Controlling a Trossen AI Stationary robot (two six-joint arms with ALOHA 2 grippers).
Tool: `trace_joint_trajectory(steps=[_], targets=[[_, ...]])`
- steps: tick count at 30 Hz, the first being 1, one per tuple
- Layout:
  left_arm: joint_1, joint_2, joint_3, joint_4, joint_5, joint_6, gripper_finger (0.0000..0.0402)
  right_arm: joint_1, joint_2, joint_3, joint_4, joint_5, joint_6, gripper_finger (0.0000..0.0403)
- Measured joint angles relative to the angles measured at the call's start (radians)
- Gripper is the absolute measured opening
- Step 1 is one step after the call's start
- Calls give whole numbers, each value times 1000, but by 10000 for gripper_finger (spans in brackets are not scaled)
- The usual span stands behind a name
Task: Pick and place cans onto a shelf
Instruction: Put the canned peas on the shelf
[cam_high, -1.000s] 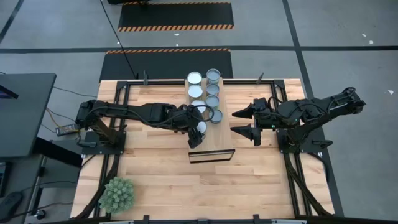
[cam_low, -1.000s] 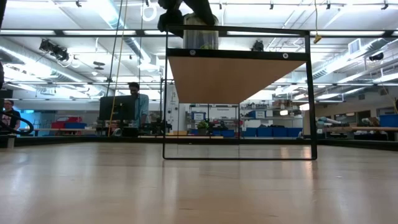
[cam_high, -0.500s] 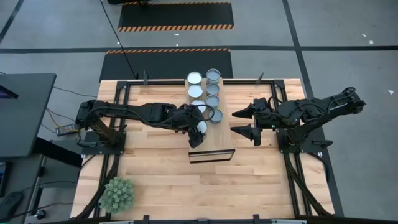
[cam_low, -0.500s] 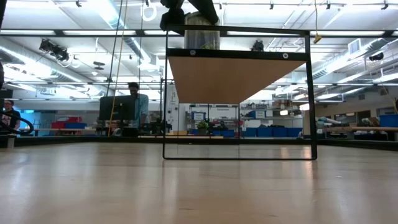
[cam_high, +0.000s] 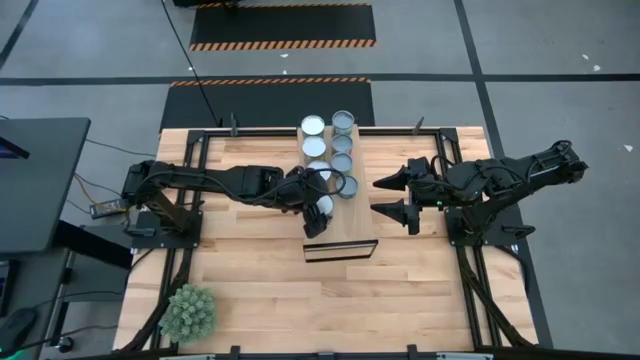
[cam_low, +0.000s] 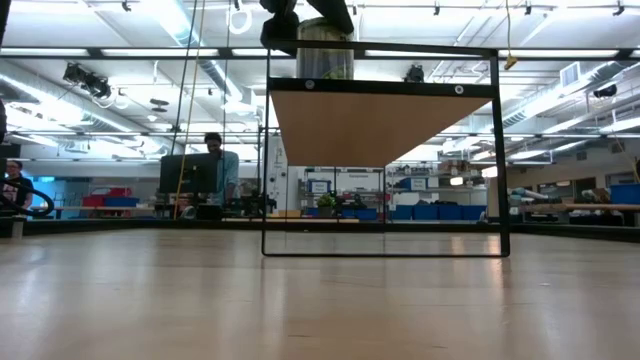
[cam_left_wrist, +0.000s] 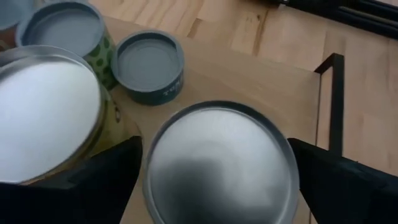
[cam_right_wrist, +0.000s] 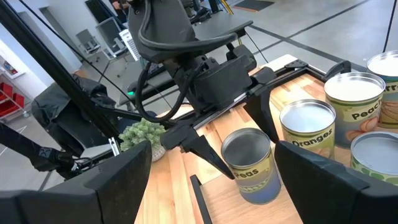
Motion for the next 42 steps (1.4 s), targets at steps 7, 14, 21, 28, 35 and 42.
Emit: trace_joint_trajectory(steps=[7, 14, 21, 28, 35, 42], targets=[[-6, 0, 0, 17, -15, 23, 400, 0, 0, 0, 0, 0, 0, 347], [-18, 0, 0, 63, -27, 79, 400, 0, 0, 0, 0, 0, 0, 347], [-18, 0, 0, 100, -31, 119, 400, 0, 0, 0, 0, 0, 0, 347], [-33, -19, 0, 194, -31, 204, 400, 0, 0, 0, 0, 0, 0, 347], [-97, -21, 0, 274, -28, 266, 400, 0, 0, 0, 20, 0, 0, 347], [-162, -21, 0, 264, 2, 229, 400, 0, 0, 0, 24, 0, 0, 347]])
